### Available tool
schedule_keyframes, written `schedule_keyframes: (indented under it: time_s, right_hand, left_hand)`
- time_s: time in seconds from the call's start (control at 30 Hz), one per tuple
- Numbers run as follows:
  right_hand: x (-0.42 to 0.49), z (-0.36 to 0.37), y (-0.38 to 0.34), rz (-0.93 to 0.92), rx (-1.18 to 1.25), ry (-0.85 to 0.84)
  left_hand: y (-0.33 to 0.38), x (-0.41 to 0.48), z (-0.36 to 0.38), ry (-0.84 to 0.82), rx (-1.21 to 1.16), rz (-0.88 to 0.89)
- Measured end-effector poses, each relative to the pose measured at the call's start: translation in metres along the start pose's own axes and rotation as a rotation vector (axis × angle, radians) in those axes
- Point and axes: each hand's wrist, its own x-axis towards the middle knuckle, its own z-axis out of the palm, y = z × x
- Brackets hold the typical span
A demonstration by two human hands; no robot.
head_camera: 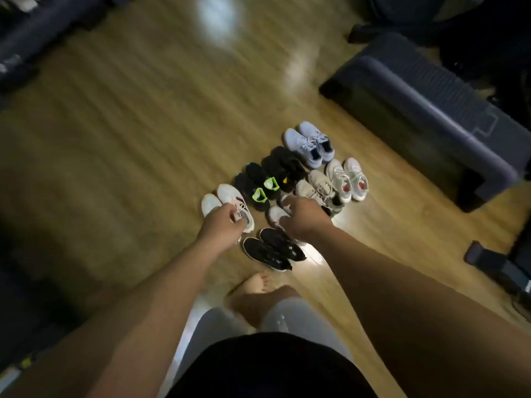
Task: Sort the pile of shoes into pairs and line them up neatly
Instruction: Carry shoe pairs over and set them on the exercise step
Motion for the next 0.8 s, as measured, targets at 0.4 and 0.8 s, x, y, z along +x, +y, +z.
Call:
schedule_keyframes:
  time_s: [0.4,0.8]
  right_hand:
    - [0.006,0.035,0.088,-0.165,-0.208,-0.223]
    - [0.129,0.162,0.224,-0.204,-0.213,-0.42]
  left_hand:
    - [-0.061,-0.079,0.107,0.091,-0.192,-0.372]
    - [-0.066,0.02,0.355,-0.048,-0.349,-0.547]
